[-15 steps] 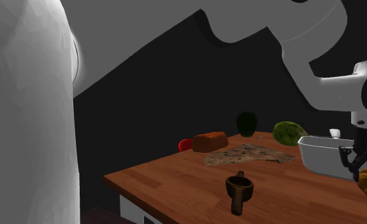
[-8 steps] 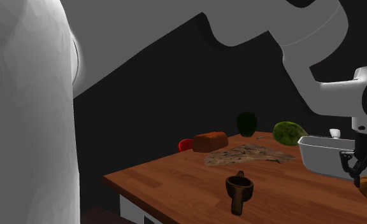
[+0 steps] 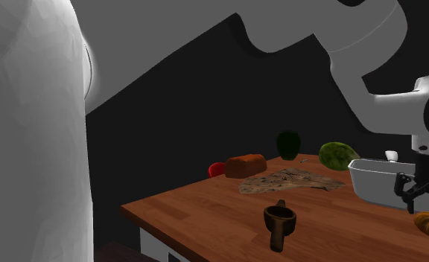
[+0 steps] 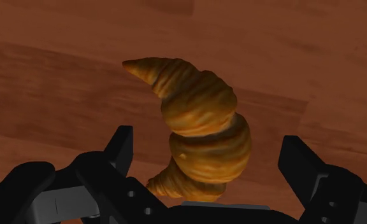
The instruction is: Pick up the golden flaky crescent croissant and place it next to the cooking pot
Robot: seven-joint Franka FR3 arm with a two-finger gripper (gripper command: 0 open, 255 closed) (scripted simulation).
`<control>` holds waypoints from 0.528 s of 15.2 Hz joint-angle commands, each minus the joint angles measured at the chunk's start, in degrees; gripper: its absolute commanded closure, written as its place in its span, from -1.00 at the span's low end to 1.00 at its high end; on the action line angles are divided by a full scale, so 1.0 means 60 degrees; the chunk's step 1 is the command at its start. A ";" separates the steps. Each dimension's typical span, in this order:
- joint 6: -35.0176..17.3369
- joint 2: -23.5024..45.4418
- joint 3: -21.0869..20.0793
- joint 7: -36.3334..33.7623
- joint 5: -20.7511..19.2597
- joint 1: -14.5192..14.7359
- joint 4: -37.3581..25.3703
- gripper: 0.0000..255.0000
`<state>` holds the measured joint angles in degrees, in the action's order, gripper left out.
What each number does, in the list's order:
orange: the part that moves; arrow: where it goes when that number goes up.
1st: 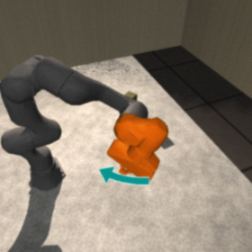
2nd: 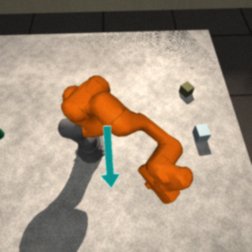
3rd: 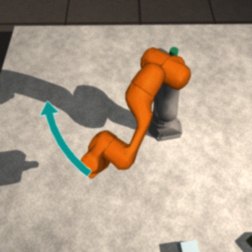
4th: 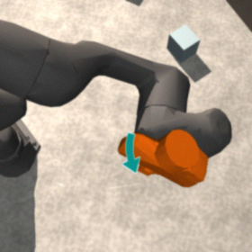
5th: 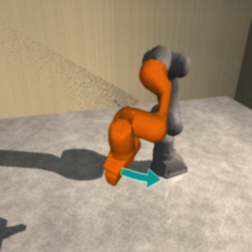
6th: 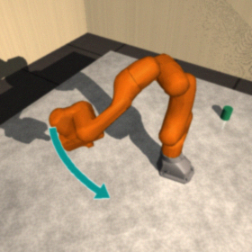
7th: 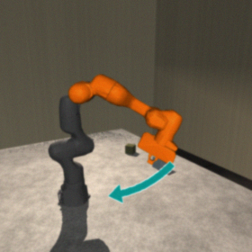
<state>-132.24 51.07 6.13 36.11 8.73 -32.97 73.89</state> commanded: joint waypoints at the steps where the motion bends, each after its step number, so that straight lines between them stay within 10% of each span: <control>1: 0.0188 -0.0422 0.0033 0.0001 -0.0026 0.0017 0.0230 -1.00; 8: 0.0454 -0.0857 0.0070 -0.0010 -0.0060 0.0038 0.0400 -1.00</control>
<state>-129.55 45.97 6.55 36.04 8.37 -32.74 76.26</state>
